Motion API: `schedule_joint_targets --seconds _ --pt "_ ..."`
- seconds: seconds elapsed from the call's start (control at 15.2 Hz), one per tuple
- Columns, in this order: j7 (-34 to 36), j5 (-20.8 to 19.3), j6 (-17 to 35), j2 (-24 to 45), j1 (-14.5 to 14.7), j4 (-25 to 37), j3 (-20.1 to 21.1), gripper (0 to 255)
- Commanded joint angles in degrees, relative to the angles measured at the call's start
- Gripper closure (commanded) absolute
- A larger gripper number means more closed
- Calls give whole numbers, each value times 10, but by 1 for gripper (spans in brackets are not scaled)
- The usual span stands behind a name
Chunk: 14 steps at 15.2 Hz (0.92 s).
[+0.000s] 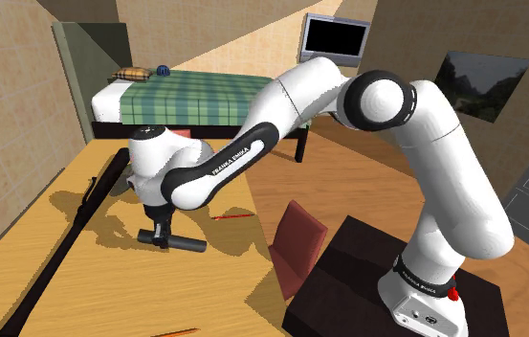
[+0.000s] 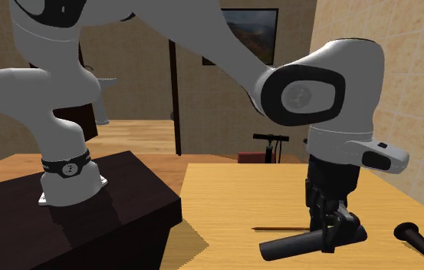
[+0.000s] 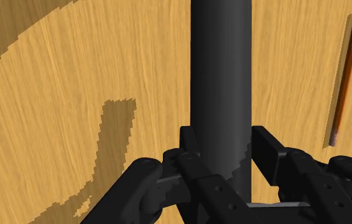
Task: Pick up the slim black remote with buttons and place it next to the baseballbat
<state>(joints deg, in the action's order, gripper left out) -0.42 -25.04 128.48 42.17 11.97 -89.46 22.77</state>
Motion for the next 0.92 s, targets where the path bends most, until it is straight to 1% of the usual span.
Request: schedule_joint_targets --seconds 0.0,0.2,0.86 --pt "-17 0 -31 41 9 74 -5 255" --pt "-47 3 -86 113 28 207 -14 255" --pt "-40 -9 -46 161 35 214 -26 255"
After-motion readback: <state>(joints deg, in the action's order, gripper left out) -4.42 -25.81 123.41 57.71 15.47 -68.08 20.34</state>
